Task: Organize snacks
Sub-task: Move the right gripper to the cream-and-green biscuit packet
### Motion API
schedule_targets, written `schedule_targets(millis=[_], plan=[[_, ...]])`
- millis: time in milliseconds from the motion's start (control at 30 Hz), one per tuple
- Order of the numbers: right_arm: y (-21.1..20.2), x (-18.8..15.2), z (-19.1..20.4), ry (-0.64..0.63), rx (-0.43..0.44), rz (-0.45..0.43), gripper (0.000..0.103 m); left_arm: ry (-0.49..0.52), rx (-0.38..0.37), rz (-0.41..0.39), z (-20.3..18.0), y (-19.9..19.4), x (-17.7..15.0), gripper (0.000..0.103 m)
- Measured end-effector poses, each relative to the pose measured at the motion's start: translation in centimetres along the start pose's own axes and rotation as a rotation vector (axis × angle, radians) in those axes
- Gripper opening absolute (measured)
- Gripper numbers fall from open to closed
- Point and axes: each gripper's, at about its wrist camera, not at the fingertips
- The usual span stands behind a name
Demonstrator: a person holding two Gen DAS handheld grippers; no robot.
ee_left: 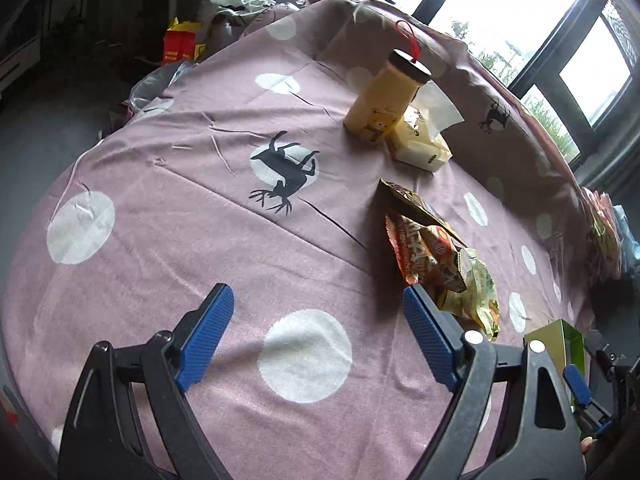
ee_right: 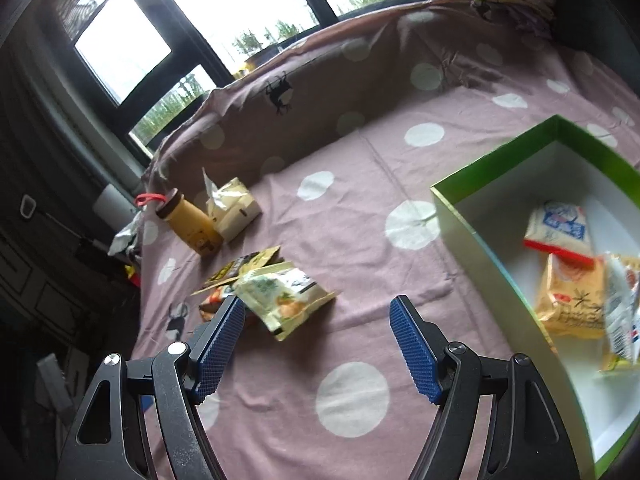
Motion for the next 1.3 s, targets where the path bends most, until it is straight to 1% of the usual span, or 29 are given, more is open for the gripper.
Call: schedule_targets(millis=[33,100,167,200,267,300,333,433,467,533,567,667,700,733,767,800,833,967,1000,1033,1100,1233,1300], plan=[[0.7,0.2,0.7,-0.014,0.016,0.027,0.076,-0.017,-0.005,0.006,0.3,0.1,0.2,0.087],[2.4,0.7,2.1,-0.071,0.017,0.070,0.076,-0.036,-0.010,0.014,0.5,0.3,0.2,0.087],[4.7,1.6,3.0,-0.118,0.041,0.117,0.076,-0.023,-0.013,0.032,0.1,0.6,0.1,0.087],[6.1,2.0,3.0,-0.111,0.039,0.155,0.076,-0.015,-0.016,0.039,-0.1,0.7,0.1,0.087],[9.0,2.7,2.8,-0.072,-0.015,0.234,0.076,-0.003,-0.023,0.040,-0.4,0.8,0.0,0.087],[10.1,3.0,2.6,-0.055,-0.025,0.246,0.076,0.003,-0.024,0.038,-0.6,0.8,-0.1,0.087],[11.2,3.4,2.5,-0.039,-0.016,0.250,0.076,0.009,-0.020,0.036,-0.6,0.9,-0.1,0.087],[14.3,3.9,2.6,-0.015,0.055,0.289,0.076,0.051,-0.008,0.051,-1.0,1.2,-0.4,0.087],[15.3,4.0,2.7,-0.034,0.060,0.305,0.076,0.062,-0.005,0.057,-1.2,1.3,-0.5,0.087],[16.4,3.8,2.9,-0.097,0.014,0.310,0.076,0.073,-0.003,0.064,-1.3,1.5,-0.6,0.087],[16.8,3.6,2.8,-0.120,0.015,0.316,0.076,0.078,-0.005,0.067,-1.4,1.5,-0.6,0.087],[17.5,2.9,2.5,-0.139,0.077,0.362,0.076,0.086,-0.009,0.072,-1.7,1.7,-0.7,0.087],[17.3,2.6,2.5,-0.151,0.082,0.353,0.074,0.087,-0.005,0.072,-1.8,1.7,-0.8,0.087],[17.1,2.4,2.5,-0.172,0.077,0.347,0.063,0.092,0.000,0.071,-1.9,1.7,-0.9,0.087],[16.8,2.1,2.6,-0.191,0.054,0.351,0.055,0.098,0.006,0.070,-2.0,1.7,-1.0,0.087],[16.5,1.8,2.5,-0.194,0.046,0.353,0.044,0.106,0.013,0.067,-2.1,1.7,-1.1,0.087],[16.2,1.5,2.3,-0.190,0.058,0.359,0.034,0.113,0.018,0.065,-2.1,1.7,-1.2,0.087],[14.7,0.3,2.3,-0.168,0.074,0.393,0.029,0.119,0.013,0.066,-2.2,1.5,-1.5,0.087],[14.3,0.0,2.6,-0.165,0.078,0.395,0.026,0.118,0.009,0.070,-2.2,1.5,-1.6,0.087],[13.8,-0.2,2.9,-0.166,0.085,0.394,0.016,0.119,0.006,0.075,-2.3,1.5,-1.7,0.087],[12.8,-1.0,3.4,-0.153,0.095,0.396,0.015,0.125,0.003,0.086,-2.3,1.5,-1.8,0.087],[10.6,-2.9,4.2,-0.153,0.056,0.375,0.014,0.136,0.006,0.101,-2.4,1.5,-2.0,0.087],[9.9,-3.7,3.9,-0.109,0.083,0.386,0.014,0.140,0.002,0.122,-2.5,1.4,-2.2,0.086]])
Point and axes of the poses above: each gripper's, at about its wrist camera, not at the fingertips, and y roughly the way its jaws point, z to its left, x to its top, and after that the axes turned 10 degrees about -y, right-handed
